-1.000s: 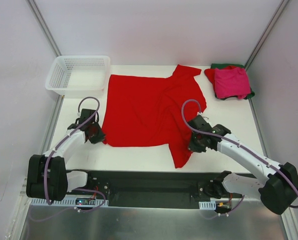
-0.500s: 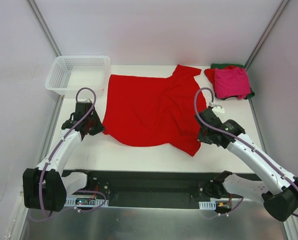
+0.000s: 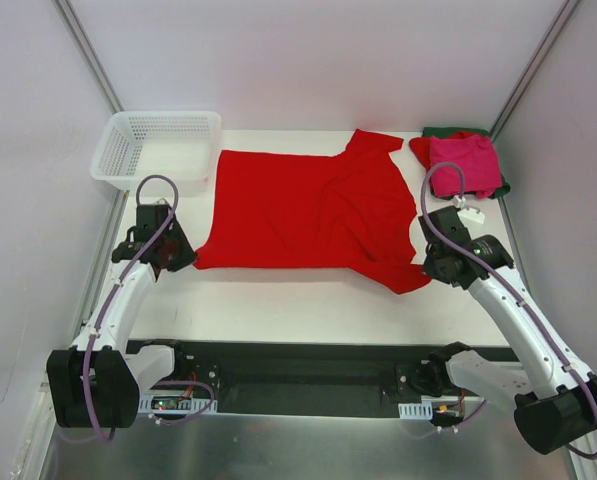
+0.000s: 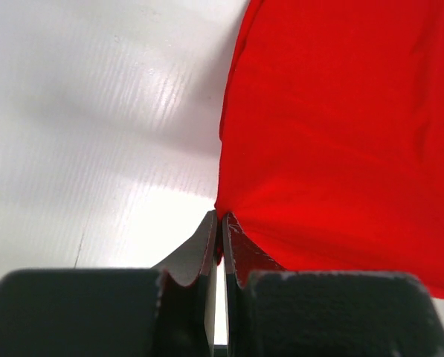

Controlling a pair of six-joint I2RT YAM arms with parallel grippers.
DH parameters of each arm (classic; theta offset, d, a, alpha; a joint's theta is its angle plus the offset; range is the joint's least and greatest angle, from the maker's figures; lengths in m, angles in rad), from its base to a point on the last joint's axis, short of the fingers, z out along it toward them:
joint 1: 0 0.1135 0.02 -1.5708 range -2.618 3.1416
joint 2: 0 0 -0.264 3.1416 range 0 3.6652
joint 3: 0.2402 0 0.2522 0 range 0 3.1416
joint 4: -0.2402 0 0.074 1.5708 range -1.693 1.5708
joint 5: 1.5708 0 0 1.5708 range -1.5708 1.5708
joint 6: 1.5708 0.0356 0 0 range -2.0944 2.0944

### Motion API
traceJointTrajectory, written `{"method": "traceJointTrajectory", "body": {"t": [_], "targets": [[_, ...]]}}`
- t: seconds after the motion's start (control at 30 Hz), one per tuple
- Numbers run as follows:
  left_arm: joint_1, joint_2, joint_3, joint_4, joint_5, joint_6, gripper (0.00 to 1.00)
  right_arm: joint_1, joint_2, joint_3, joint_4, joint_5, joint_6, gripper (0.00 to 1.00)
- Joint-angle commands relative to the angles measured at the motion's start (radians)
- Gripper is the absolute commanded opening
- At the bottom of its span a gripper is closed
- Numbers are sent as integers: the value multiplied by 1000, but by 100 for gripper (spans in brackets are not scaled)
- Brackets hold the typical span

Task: Fold and stack the t-shirts
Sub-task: Grap the side of the flattened tshirt closest away from the robot with both arms, then fold the flattened tshirt in 1/3 of the way

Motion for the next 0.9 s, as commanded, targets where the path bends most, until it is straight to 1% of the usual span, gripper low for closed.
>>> {"method": "traceJointTrajectory", "body": {"t": [0.0,0.3,0.6,0.87], "targets": [[17,-28,38,-28,5,31,0,-53,-36,39,-10,-3,-73,1],[39,-8,57,-30,-5,37,0,-124,-33,25,17,-46,-113,1],[56,36,110,-19,-19,56,0,-193,-2,63,65,-69,-167,1],[57,107,141,28,1,54,0,-226,70,93,146,-118,-211,1]]}}
